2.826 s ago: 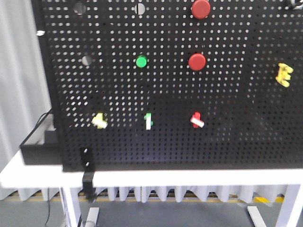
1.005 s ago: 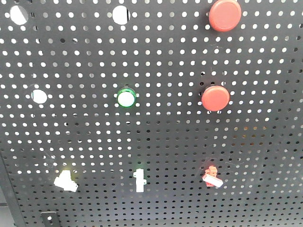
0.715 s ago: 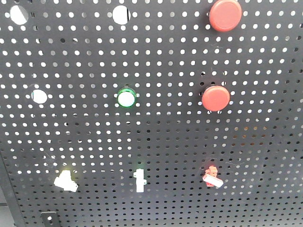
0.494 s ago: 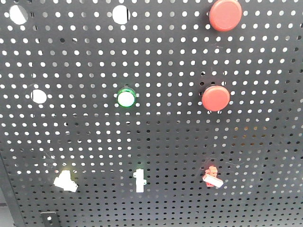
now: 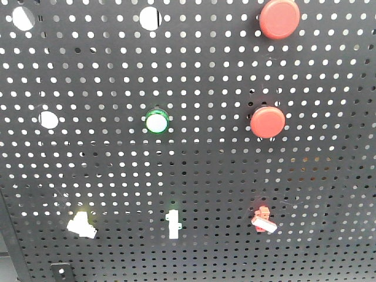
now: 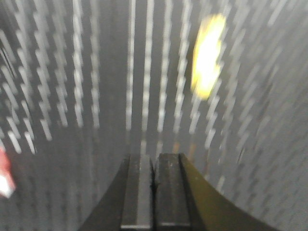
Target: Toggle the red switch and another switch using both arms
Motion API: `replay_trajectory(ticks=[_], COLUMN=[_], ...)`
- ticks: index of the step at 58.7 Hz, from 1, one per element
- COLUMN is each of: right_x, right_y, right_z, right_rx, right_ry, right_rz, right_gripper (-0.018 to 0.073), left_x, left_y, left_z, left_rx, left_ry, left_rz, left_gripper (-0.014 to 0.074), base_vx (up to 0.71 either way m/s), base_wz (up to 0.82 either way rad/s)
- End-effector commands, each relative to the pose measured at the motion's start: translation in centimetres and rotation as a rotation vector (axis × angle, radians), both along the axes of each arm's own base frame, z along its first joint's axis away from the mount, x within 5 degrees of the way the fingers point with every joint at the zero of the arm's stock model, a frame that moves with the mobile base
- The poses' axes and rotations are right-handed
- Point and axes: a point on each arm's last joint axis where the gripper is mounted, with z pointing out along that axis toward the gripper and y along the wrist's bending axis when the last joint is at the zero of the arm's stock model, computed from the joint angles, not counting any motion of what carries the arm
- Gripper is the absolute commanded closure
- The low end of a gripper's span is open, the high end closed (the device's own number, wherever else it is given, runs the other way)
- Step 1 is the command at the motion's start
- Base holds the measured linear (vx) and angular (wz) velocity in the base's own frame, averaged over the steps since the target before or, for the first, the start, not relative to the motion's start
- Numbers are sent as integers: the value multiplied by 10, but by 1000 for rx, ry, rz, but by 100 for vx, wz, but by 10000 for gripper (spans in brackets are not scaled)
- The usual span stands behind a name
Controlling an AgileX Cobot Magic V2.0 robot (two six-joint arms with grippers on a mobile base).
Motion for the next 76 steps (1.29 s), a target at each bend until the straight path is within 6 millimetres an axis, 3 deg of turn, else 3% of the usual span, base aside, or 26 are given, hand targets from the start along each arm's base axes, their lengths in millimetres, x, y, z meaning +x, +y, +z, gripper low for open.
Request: replay_trajectory(ticks=[1,8,18,26,37,52,65,76], right_x=[9,15,17,17,17,17,17,17], right_y=[2,2,3,3,3,3,3,3], right_z=[18,17,16,16,16,16,16,16], right_rx=[-5,0,2,2,2,2,2,2], right_ry=[-123,-124,-116,-116,-116,-116,-116,-116], right_rz=[15,20,21,21,21,21,21,21], right_gripper=[566,566,566,566,566,566,566,566], left_x=[9,15,26,39,56,81,106,113], left_y=[0,-1,-4,-17,-45,-73,-86,-89], left_z=[11,10,4,1,7,13,25,19], left_rx=[26,102,-2,7,12,-11,-23,-20], left_ry=[-36,-23,32,46,-78,-73,-50,12], left_rz=[-1,0,-30,-126,-293,-390,-400,-399], left_gripper=[594,594,594,594,594,594,594,594], base_vx=[0,0,0,0,0,0,0,0], base_wz=[0,0,0,0,0,0,0,0])
